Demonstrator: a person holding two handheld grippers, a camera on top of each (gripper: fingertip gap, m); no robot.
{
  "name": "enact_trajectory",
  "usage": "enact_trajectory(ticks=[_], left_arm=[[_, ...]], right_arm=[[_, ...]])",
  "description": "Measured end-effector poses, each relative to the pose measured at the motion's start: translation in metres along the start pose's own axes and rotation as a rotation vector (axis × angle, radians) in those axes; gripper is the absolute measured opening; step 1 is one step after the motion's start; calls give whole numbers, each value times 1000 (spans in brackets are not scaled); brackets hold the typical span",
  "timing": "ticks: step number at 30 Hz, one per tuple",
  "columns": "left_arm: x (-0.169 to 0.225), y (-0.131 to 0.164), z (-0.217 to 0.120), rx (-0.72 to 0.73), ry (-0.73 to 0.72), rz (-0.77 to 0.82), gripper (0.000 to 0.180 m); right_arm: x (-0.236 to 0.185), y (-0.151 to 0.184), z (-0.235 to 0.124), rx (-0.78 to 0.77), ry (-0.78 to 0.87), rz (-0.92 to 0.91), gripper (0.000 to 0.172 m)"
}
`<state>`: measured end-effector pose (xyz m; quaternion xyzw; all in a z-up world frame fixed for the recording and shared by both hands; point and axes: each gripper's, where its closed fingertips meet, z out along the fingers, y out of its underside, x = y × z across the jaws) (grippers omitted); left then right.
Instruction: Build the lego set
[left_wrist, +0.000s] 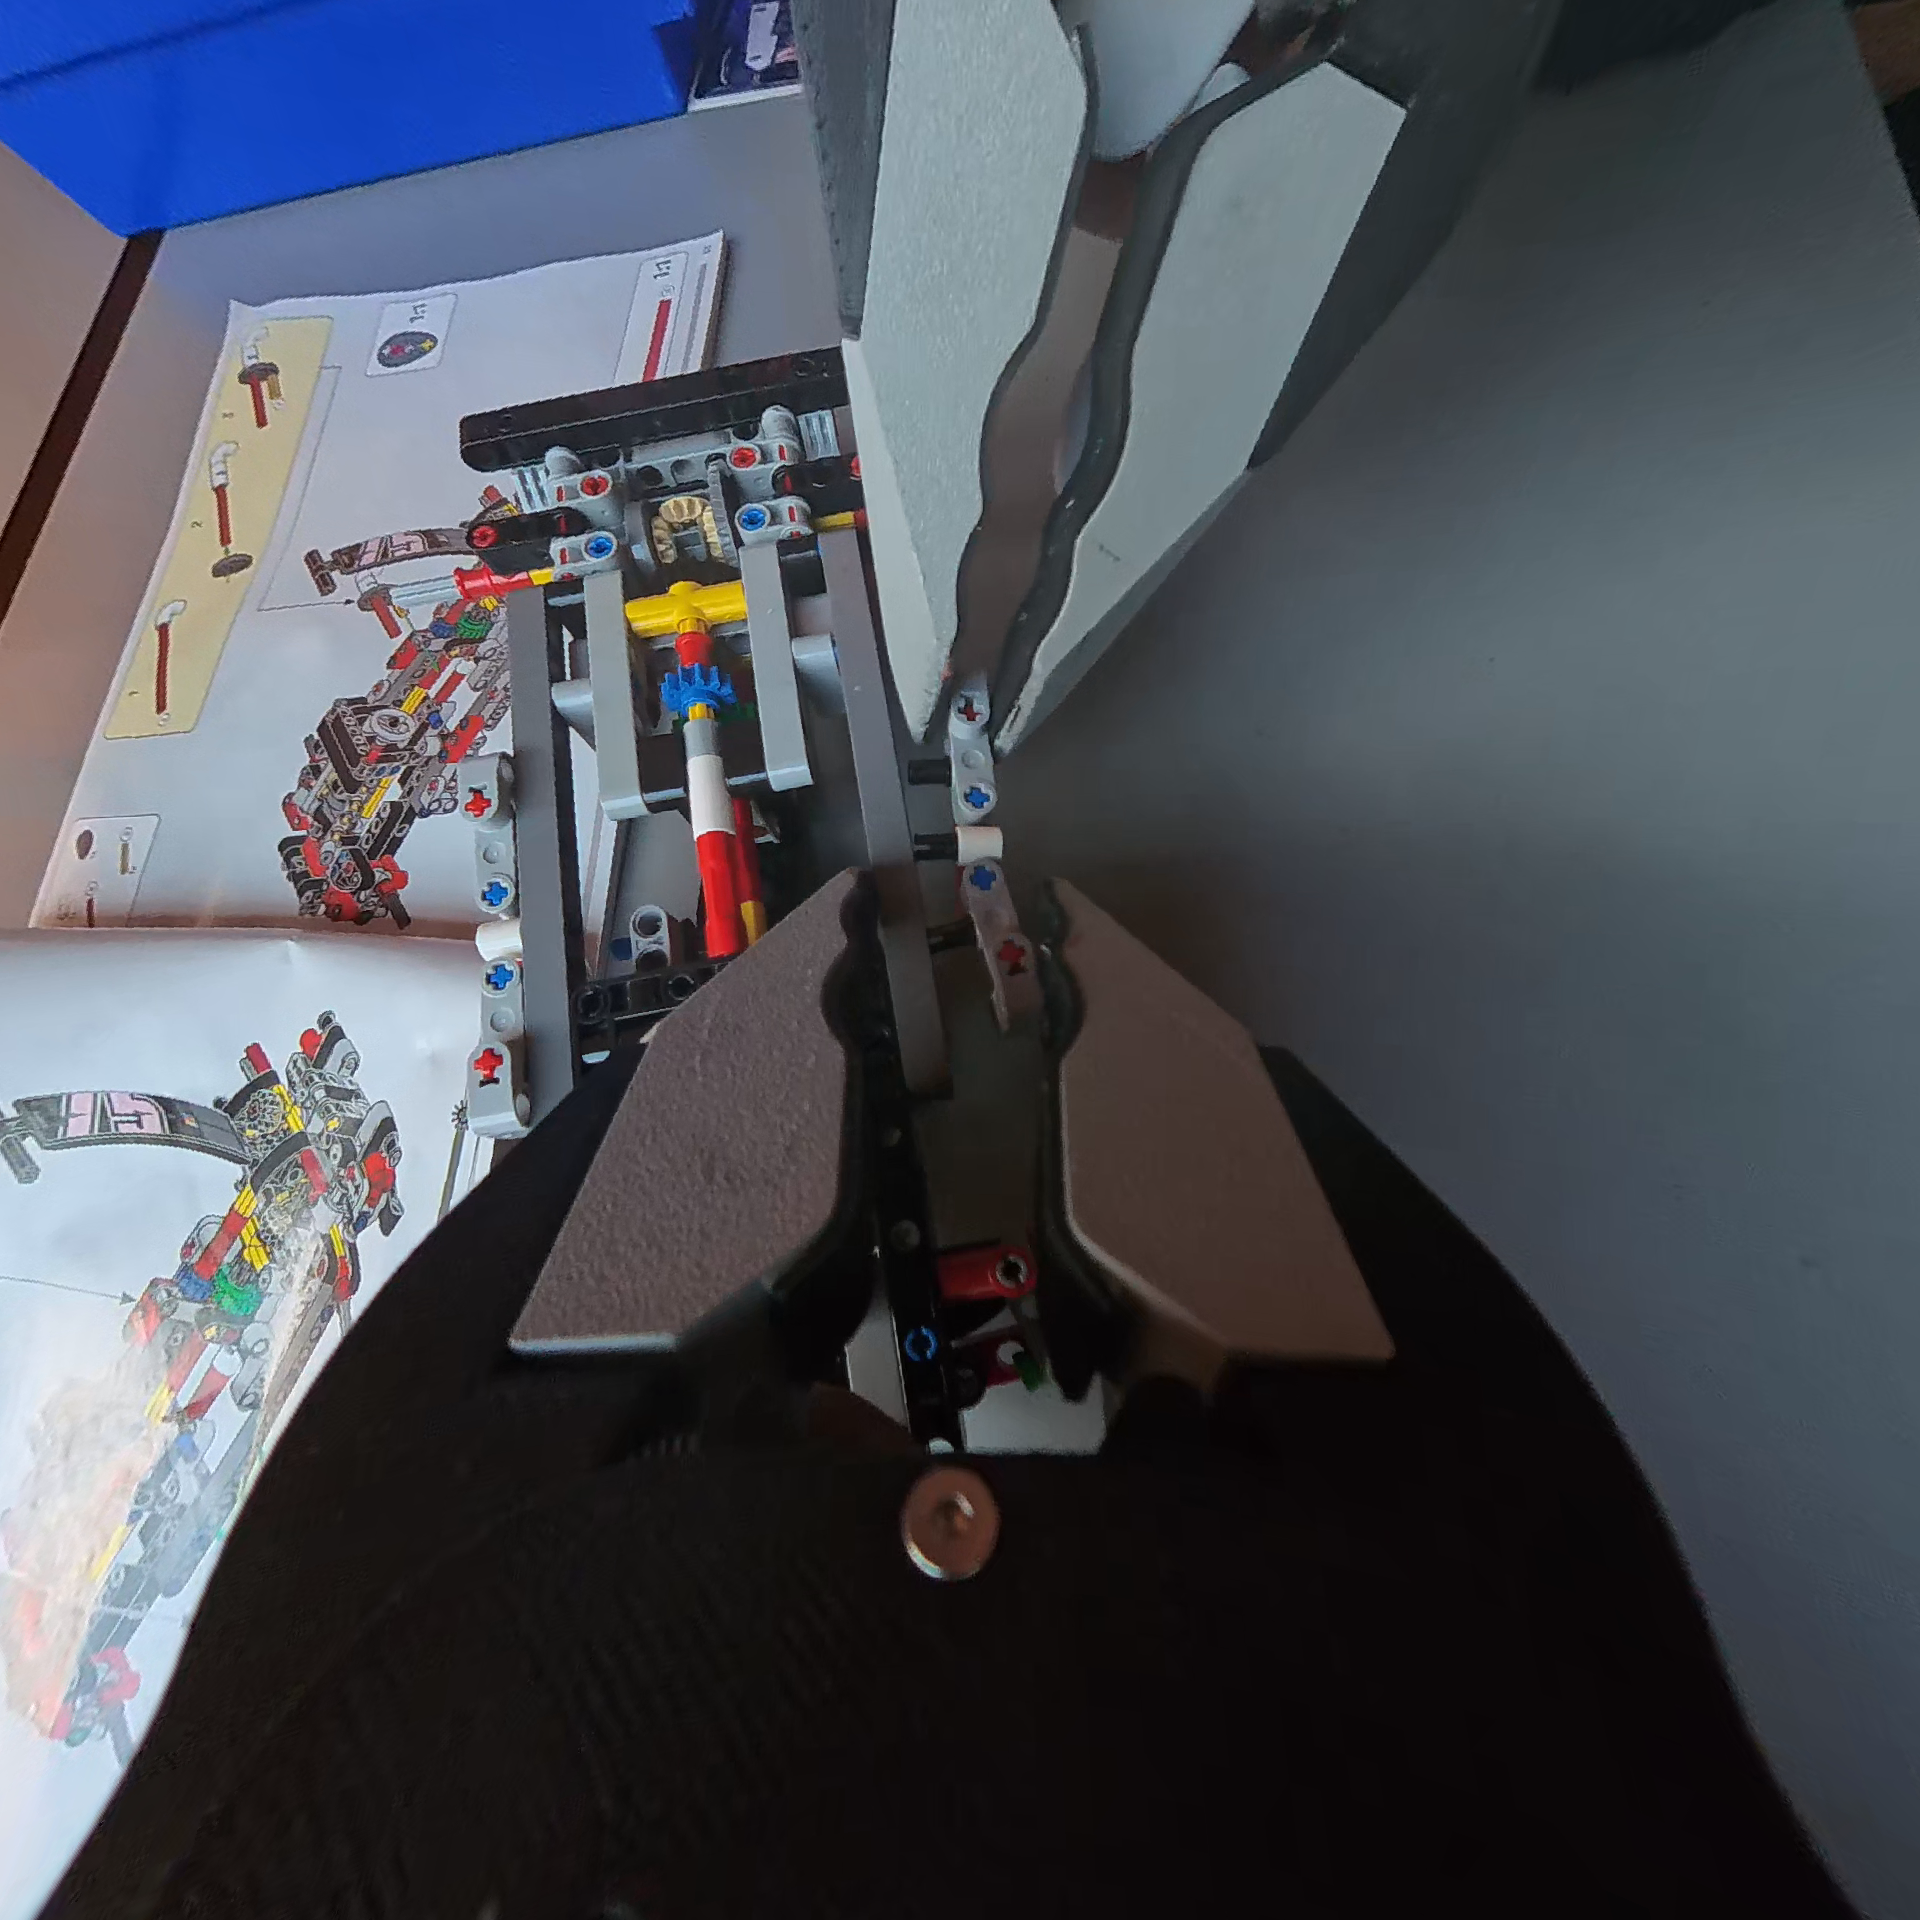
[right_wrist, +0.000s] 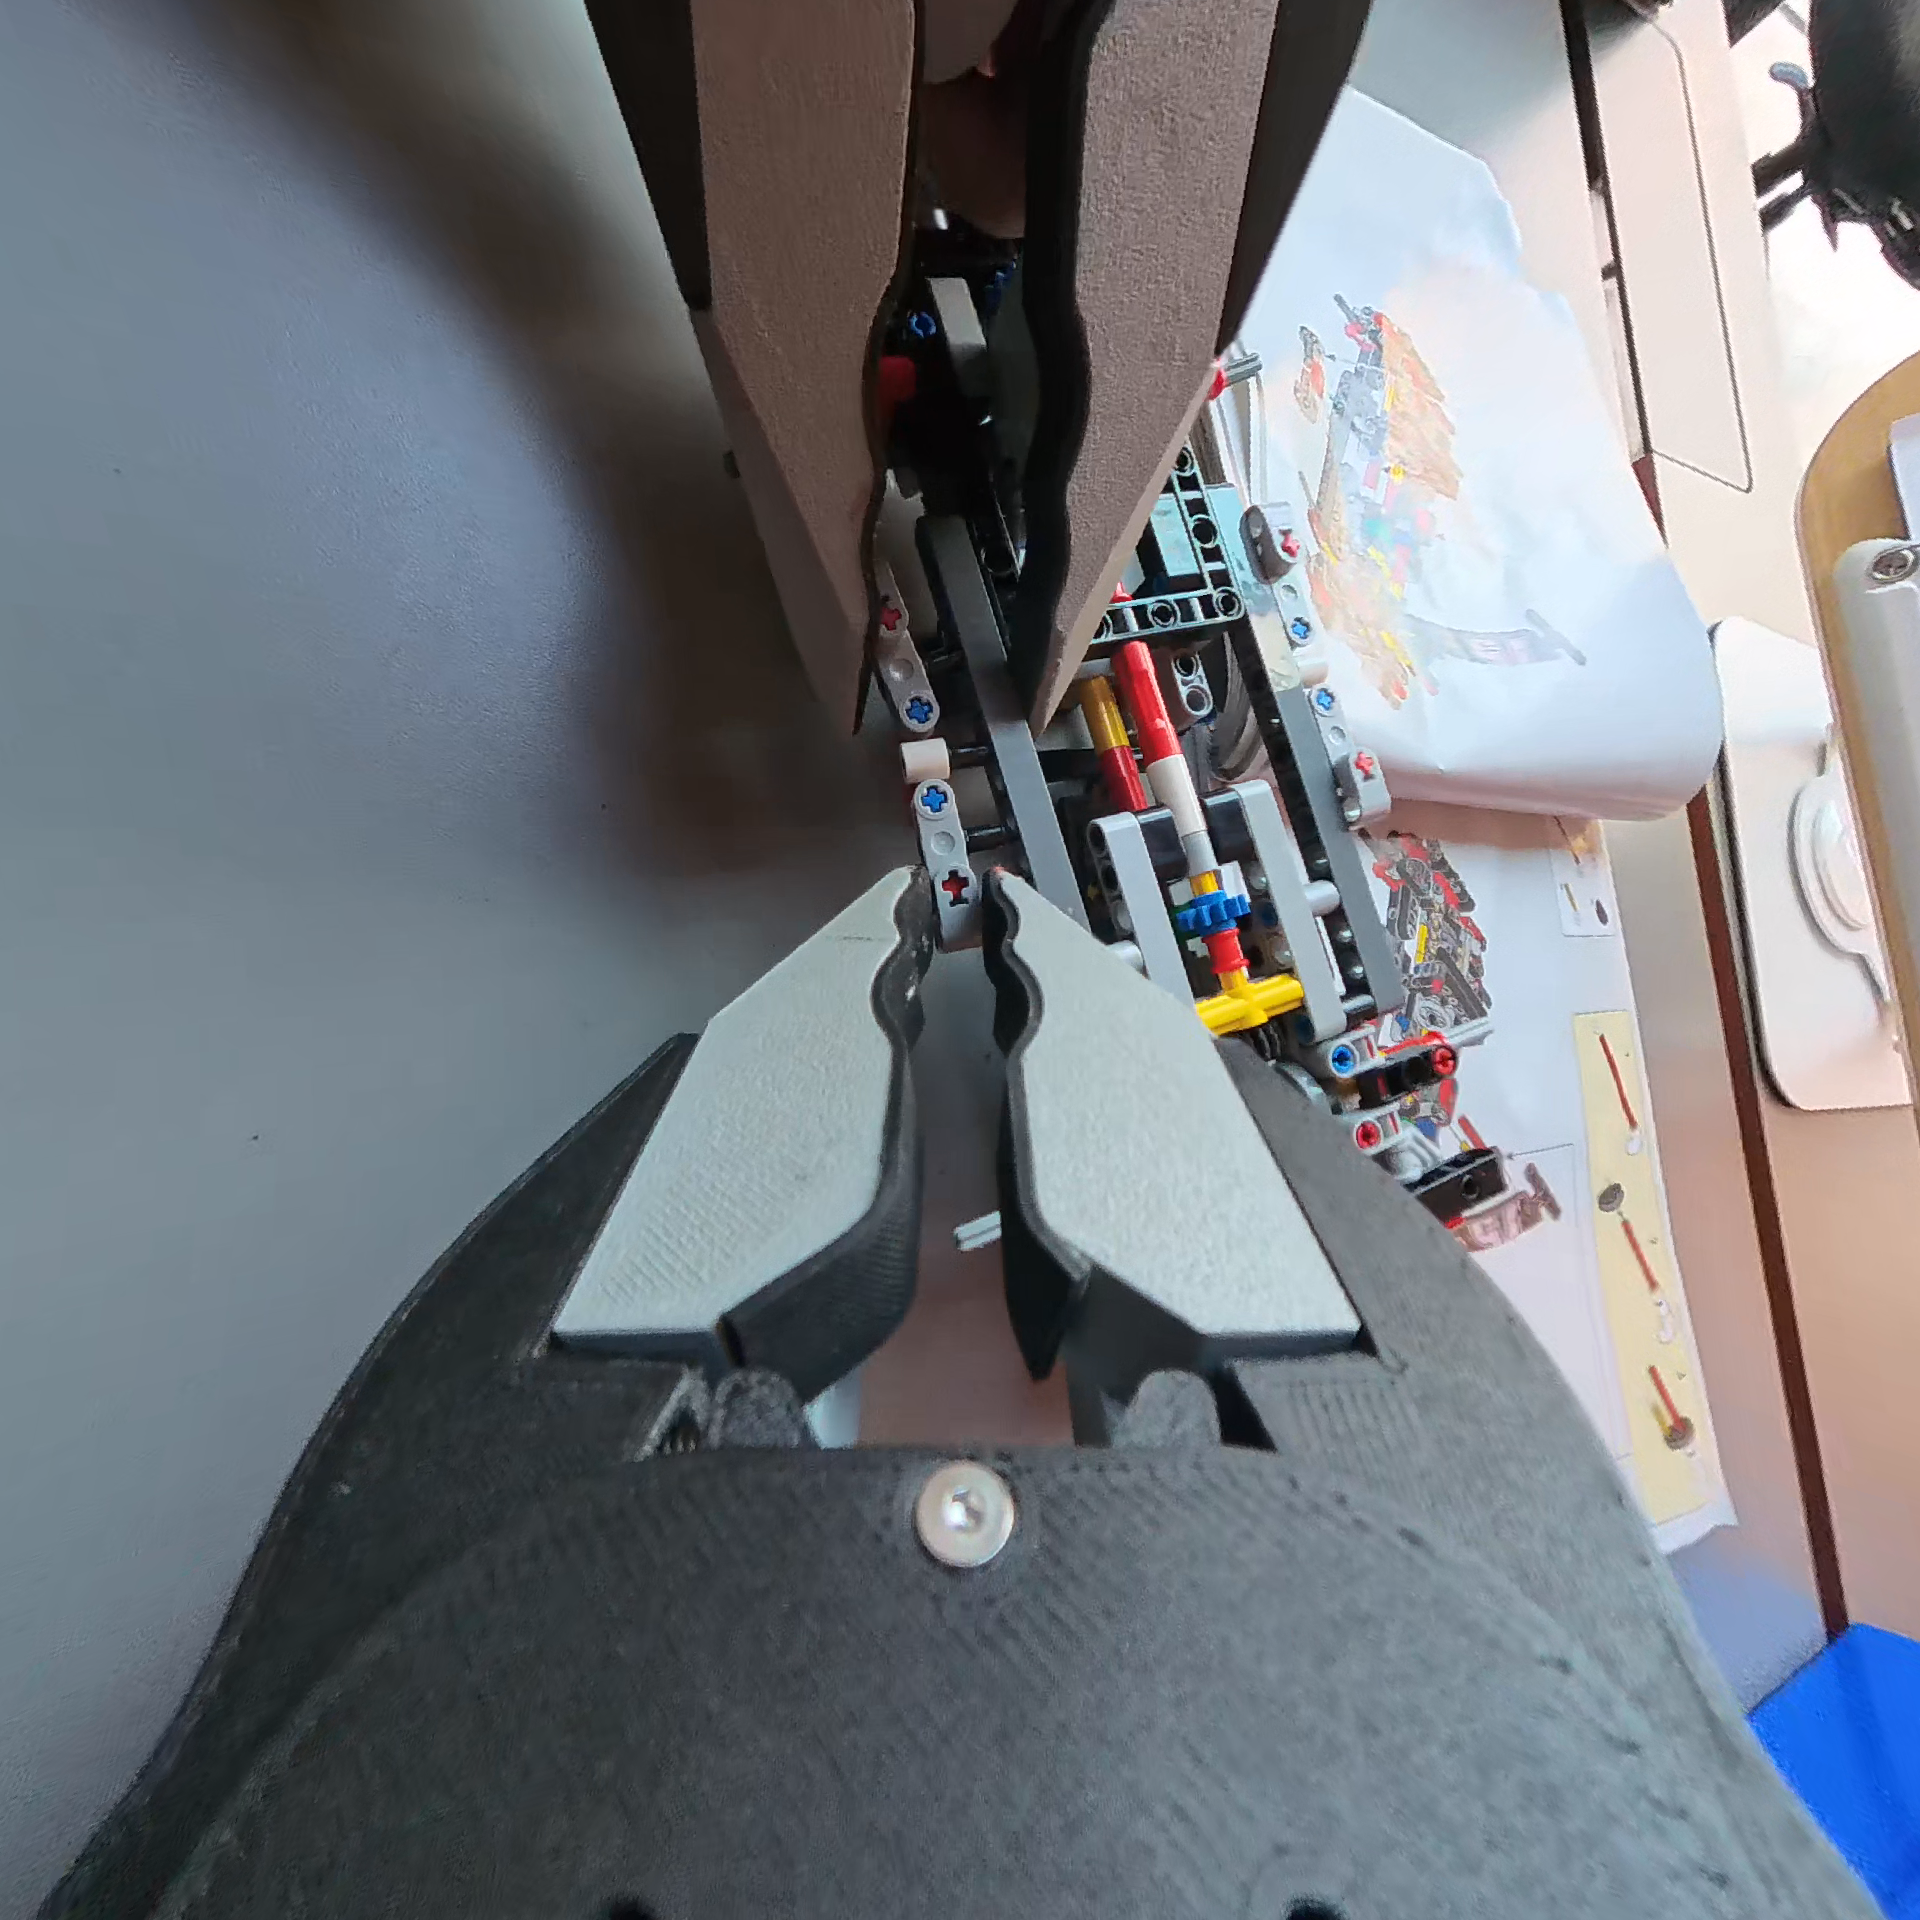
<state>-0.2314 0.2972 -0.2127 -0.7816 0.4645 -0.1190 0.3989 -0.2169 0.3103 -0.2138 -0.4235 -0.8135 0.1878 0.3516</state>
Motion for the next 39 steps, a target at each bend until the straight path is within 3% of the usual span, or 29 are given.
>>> enact_trajectory(ticks=[19, 39], left_arm=[[4, 1, 0, 2, 23, 38, 30], [5, 0, 1, 0, 15, 57, 28]], right_arm=[[-8, -9, -1, 56, -34, -59, 6], [-11, -1, 1, -22, -114, 11, 6]])
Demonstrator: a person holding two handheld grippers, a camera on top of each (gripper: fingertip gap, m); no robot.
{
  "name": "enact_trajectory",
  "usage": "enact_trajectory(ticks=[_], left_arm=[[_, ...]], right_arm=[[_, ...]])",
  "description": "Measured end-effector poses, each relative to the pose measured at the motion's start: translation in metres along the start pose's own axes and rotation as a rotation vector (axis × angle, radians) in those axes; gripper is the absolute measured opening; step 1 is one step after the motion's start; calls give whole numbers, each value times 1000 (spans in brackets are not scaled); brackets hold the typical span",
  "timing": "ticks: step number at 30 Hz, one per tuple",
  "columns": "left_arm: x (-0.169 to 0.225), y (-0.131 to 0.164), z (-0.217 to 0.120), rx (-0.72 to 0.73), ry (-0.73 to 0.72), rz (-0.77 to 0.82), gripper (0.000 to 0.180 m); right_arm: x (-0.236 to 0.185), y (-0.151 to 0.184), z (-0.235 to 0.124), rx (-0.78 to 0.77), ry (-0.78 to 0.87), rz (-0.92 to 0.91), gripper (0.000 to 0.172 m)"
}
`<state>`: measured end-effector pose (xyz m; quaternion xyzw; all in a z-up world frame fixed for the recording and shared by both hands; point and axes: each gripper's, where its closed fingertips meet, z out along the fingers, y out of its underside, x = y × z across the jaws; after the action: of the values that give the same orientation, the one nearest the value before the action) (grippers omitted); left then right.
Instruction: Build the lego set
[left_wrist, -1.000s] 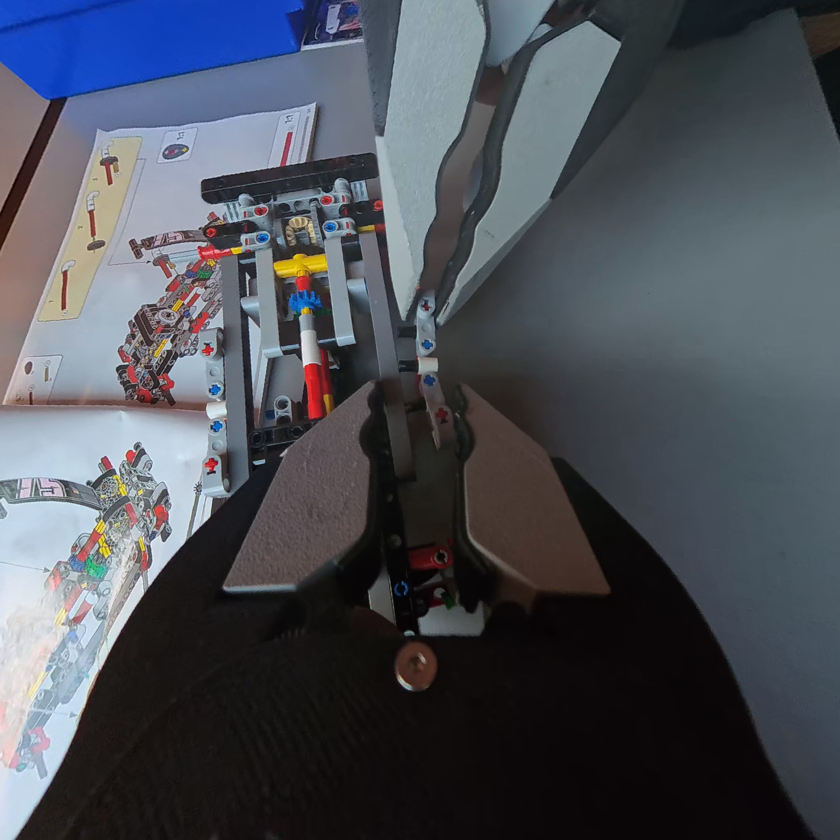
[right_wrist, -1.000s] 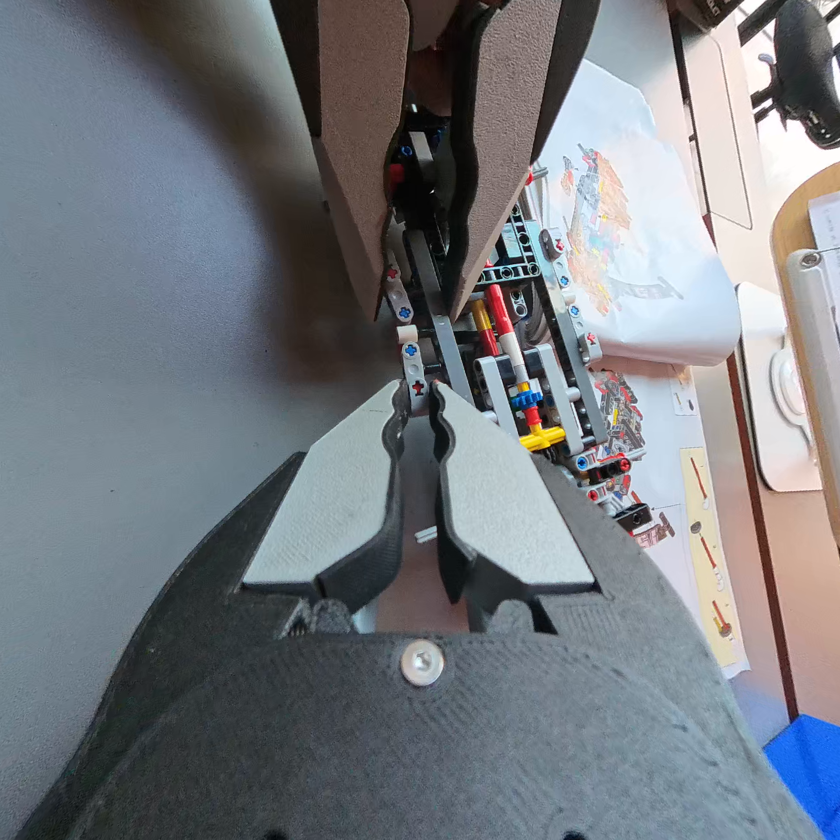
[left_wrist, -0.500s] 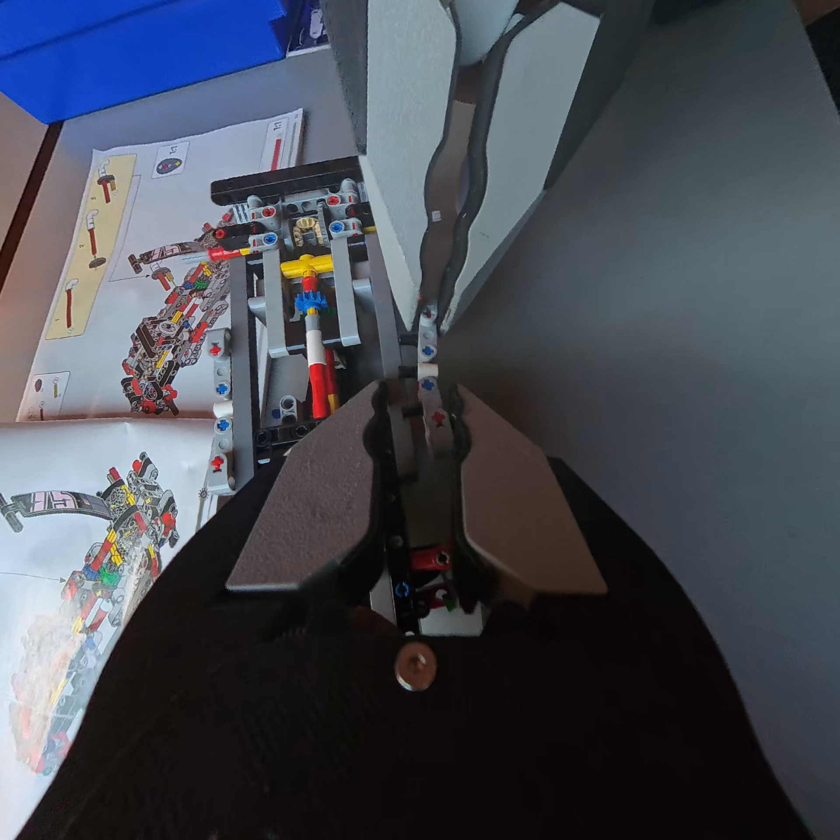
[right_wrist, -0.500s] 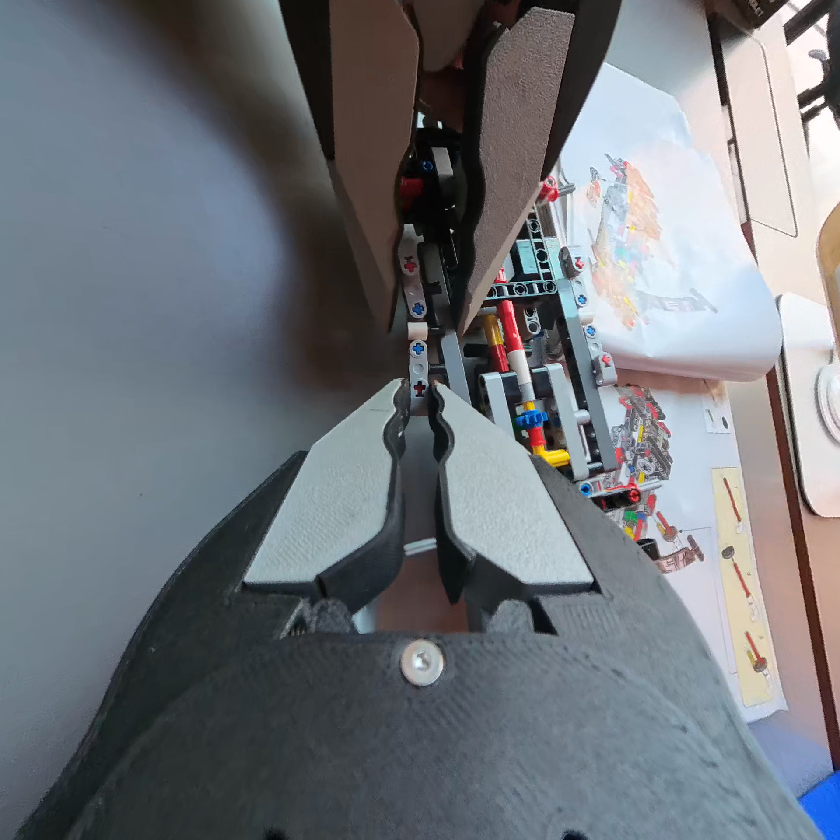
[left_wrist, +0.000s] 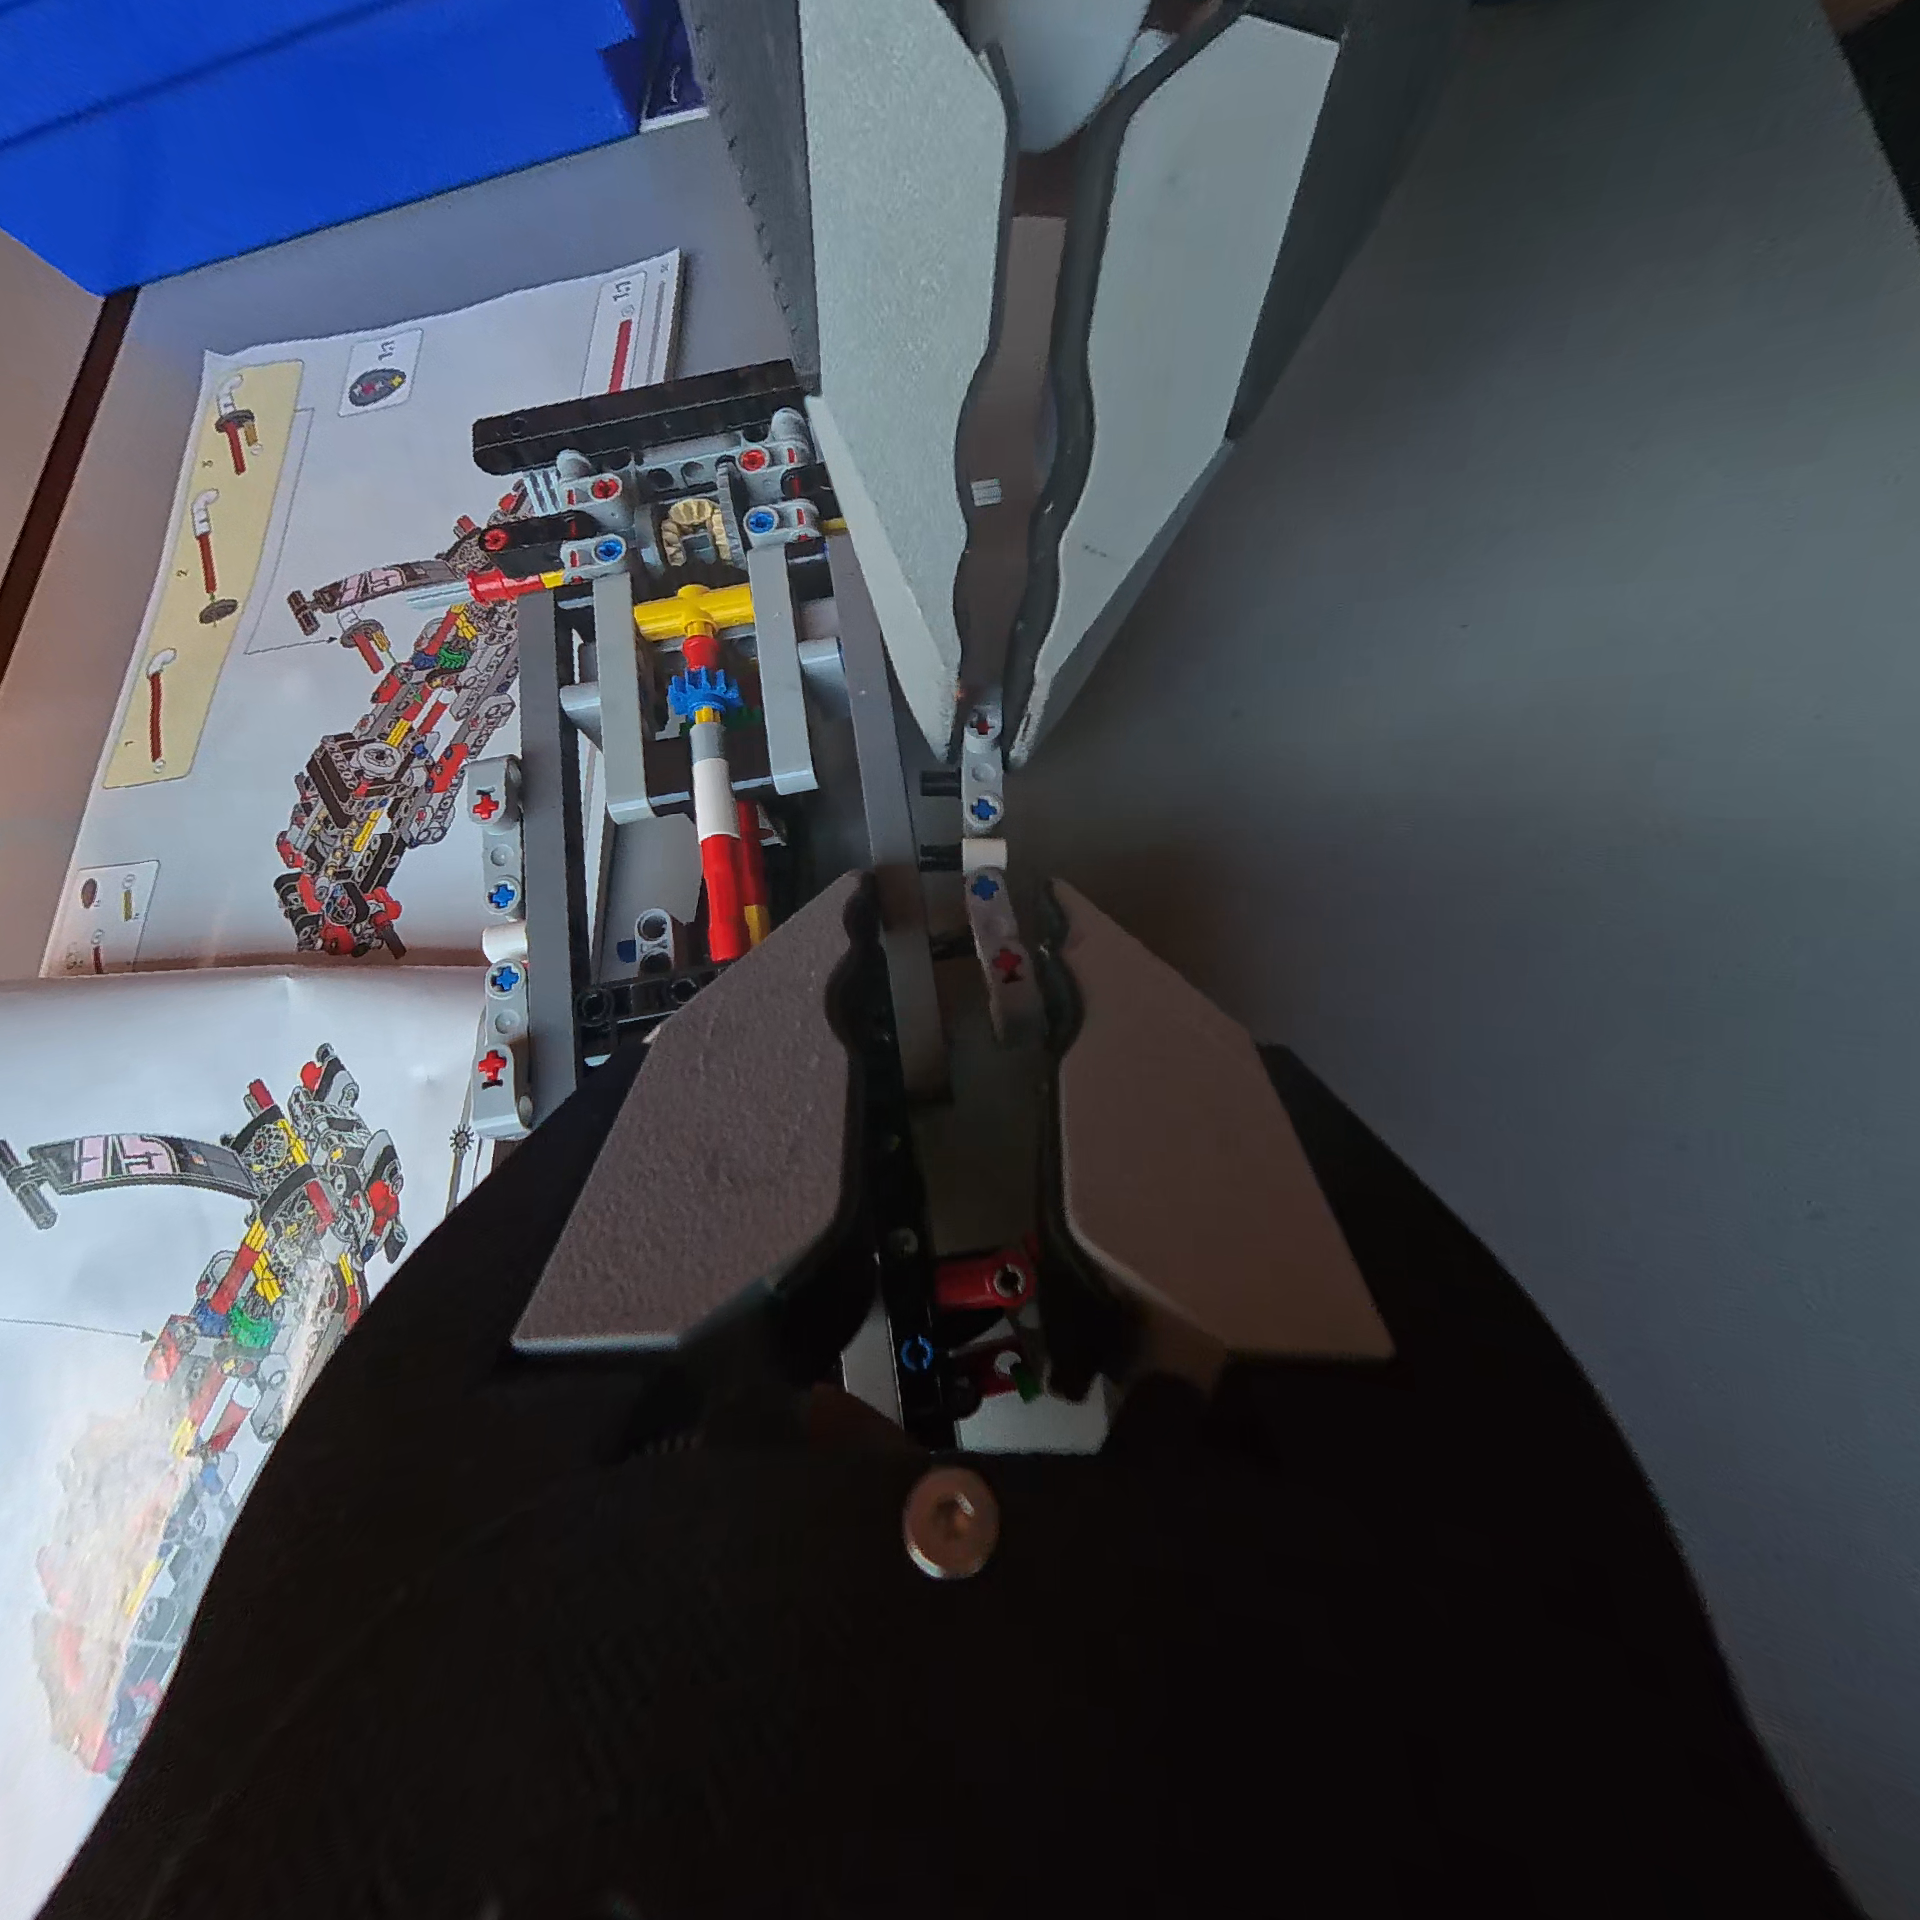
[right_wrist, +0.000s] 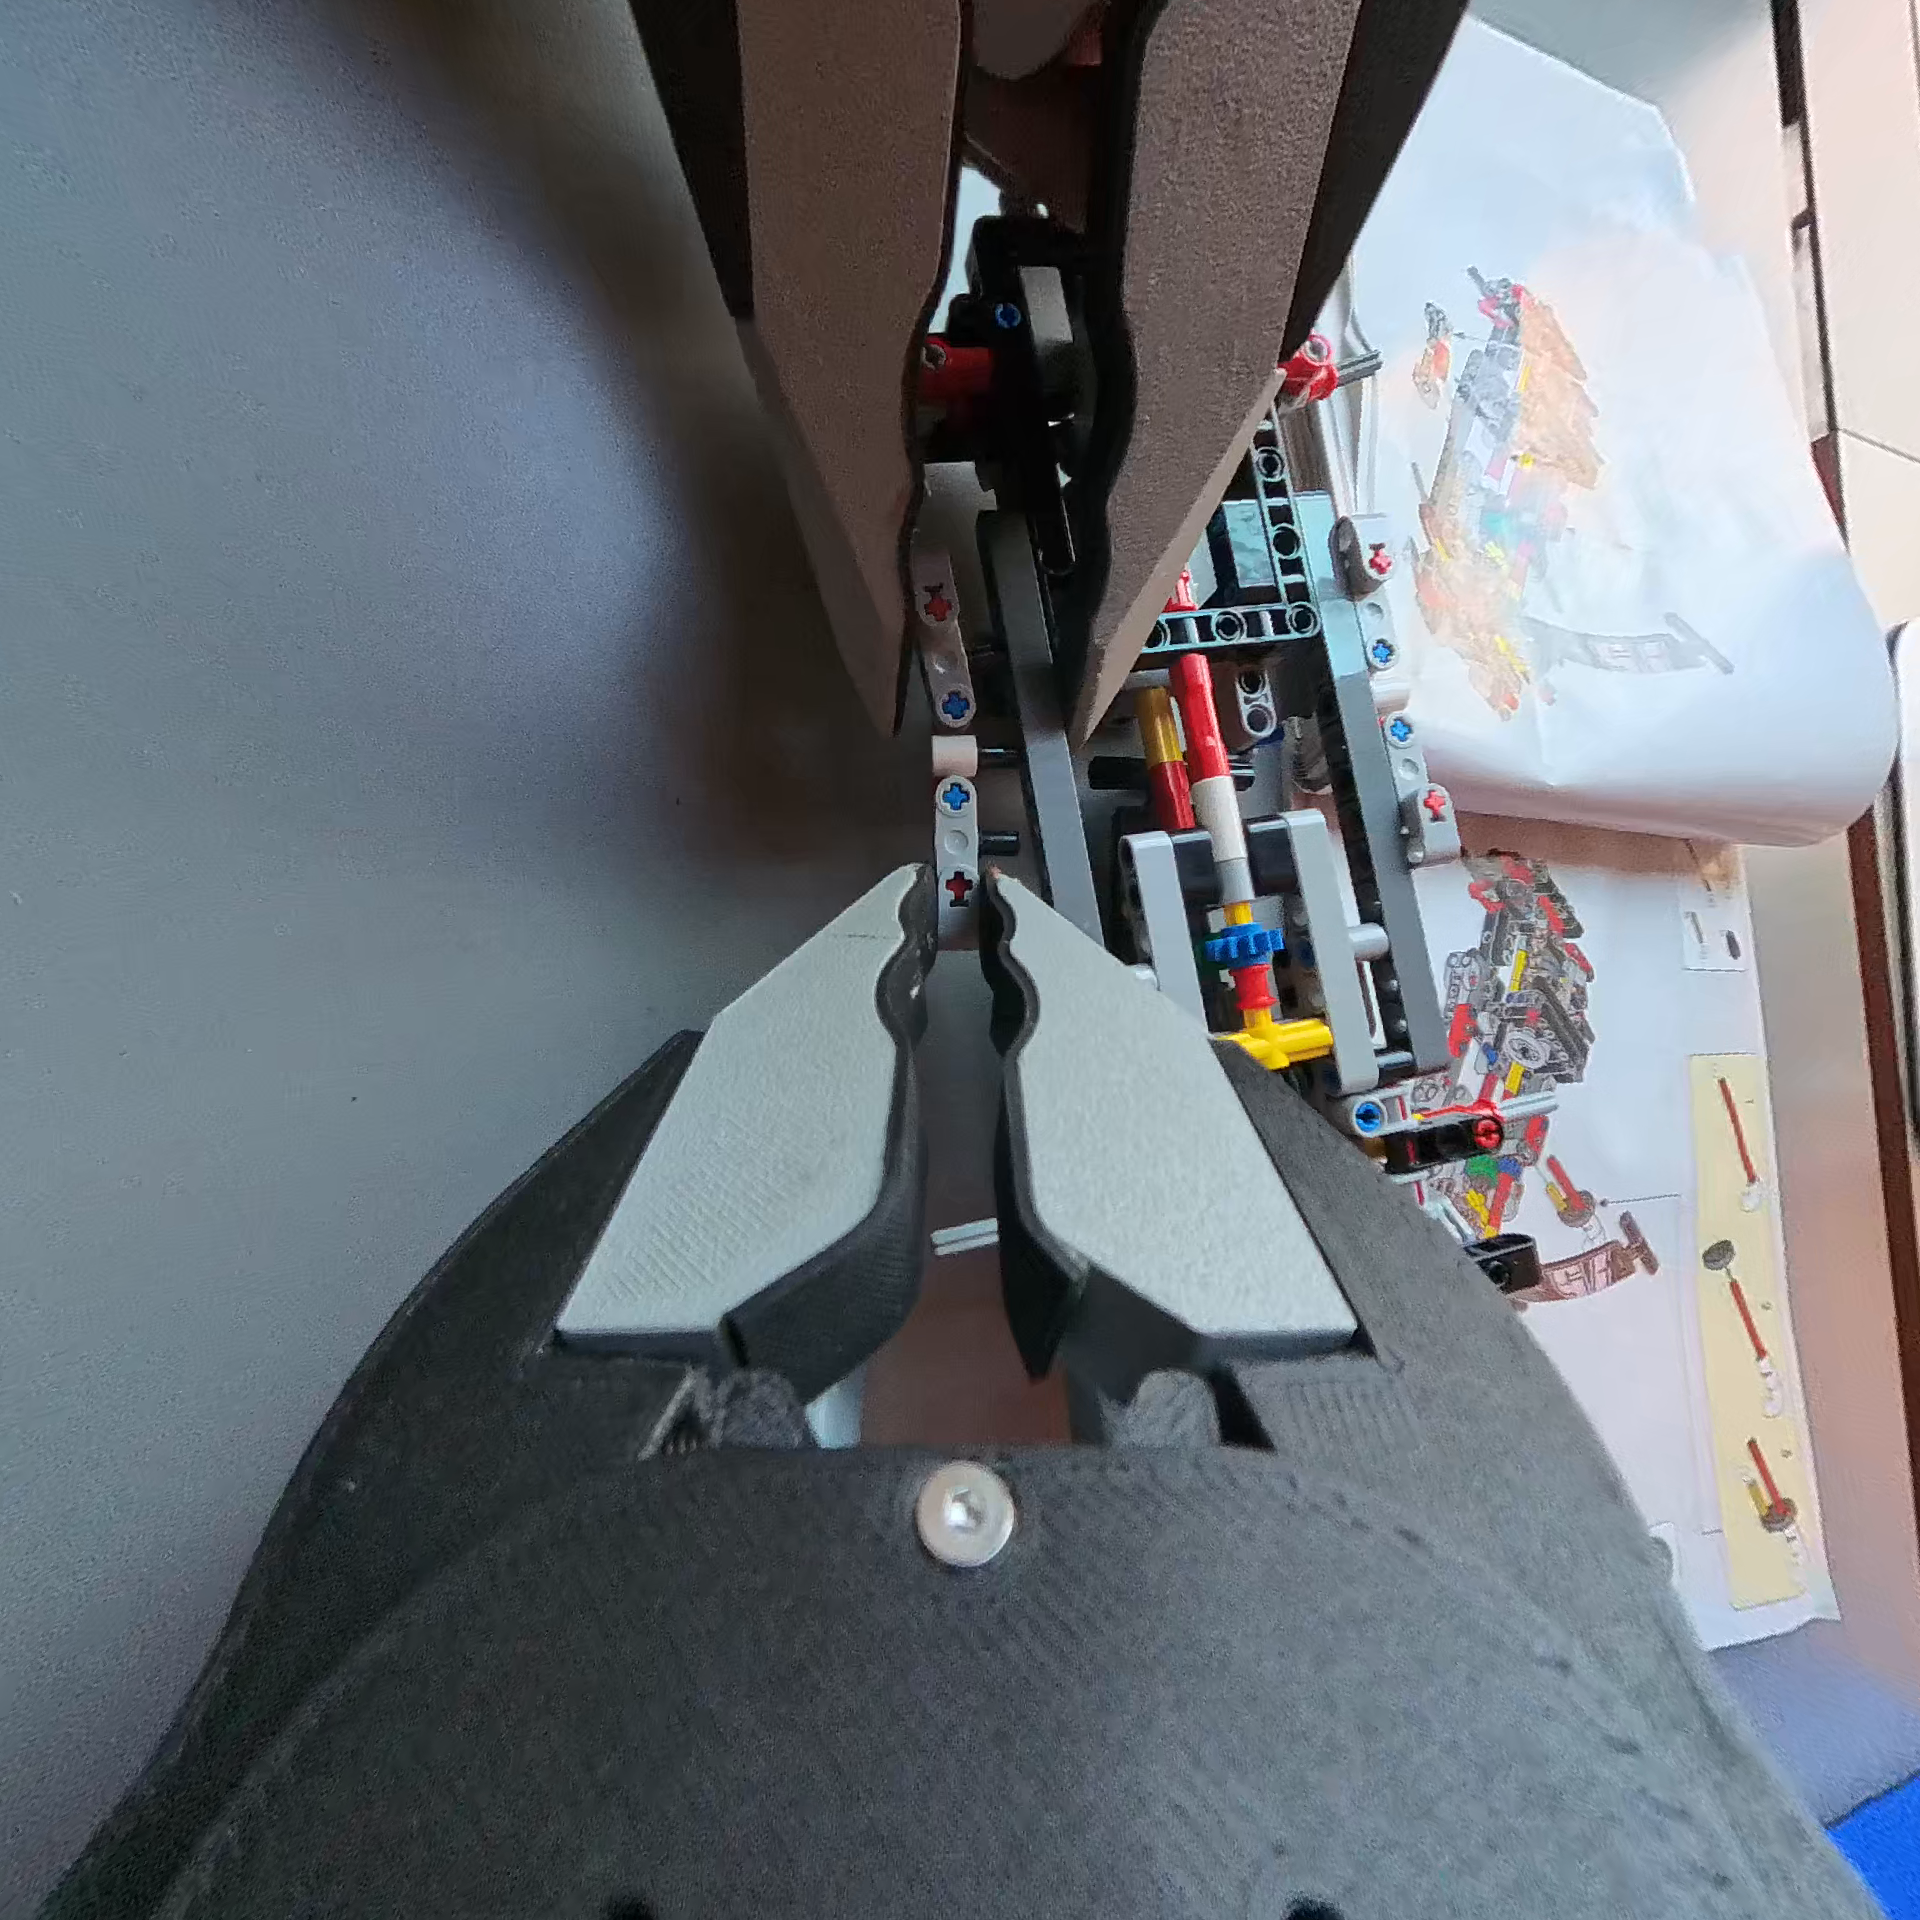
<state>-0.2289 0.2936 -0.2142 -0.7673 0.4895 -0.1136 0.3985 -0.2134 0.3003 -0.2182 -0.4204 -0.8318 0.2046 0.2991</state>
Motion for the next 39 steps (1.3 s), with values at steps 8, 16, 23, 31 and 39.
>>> enact_trajectory(ticks=[8, 16, 23, 31, 39], left_arm=[[-1, 0, 0, 3, -4, -3, 27], [-2, 0, 0, 4, -10, -5, 26], [-2, 0, 1, 4, -16, 0, 26], [-3, 0, 1, 6, -19, 2, 26], [-2, 1, 1, 9, -22, 32, 28]], right_arm=[[0, 0, 0, -18, -65, 84, 6], [1, -1, -3, -16, -61, 90, 6], [2, -2, -3, -15, -41, 68, 6], [4, -3, -4, -15, 6, -10, 6], [5, -4, -2, -3, -68, -19, 6]])
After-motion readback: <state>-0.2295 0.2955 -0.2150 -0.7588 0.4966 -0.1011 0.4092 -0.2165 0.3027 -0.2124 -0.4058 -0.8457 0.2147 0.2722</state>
